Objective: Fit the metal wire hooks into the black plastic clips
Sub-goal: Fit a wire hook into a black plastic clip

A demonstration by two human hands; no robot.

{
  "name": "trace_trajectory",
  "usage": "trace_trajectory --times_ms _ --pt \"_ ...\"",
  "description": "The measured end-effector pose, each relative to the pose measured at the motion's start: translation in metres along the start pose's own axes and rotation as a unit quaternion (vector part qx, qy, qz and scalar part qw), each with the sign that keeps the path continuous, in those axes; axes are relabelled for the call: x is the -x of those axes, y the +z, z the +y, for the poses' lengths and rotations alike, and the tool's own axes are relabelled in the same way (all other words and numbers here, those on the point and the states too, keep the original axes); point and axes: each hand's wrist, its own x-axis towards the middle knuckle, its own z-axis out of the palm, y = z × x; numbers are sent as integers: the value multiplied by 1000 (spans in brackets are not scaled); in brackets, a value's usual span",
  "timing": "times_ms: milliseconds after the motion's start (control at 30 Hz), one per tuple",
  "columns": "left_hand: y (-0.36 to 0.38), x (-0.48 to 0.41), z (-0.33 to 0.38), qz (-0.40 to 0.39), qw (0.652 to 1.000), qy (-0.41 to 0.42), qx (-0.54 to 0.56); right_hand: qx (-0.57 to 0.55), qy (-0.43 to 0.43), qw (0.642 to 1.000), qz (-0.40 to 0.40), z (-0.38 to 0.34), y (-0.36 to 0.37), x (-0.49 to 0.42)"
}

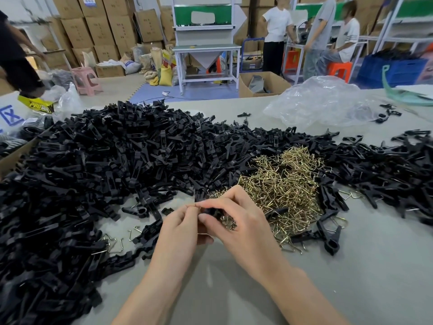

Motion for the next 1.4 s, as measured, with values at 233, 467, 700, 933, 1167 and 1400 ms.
trace_trajectory --times_ms 233,467,700,933,1167,1400 --pt "11 3 4 -137 976 -117 126 -14 18 1000 -9 -4 -1 -2" --pt "-2 4 9 -150 943 -163 248 -40 -2 993 -115 -4 4 -1" --pt "-4 -1 2 -164 927 -206 267 -128 66 978 -152 -2 -1 -3" --pt "-5 0 7 -235 904 -237 268 -192 126 954 -193 -2 -6 -8" --pt "-1 -8 -6 -202 923 -223 240 -104 112 965 -212 -1 -5 -5" --pt "6 -9 -10 -159 938 -194 237 -89 101 969 -207 -5 -4 -4"
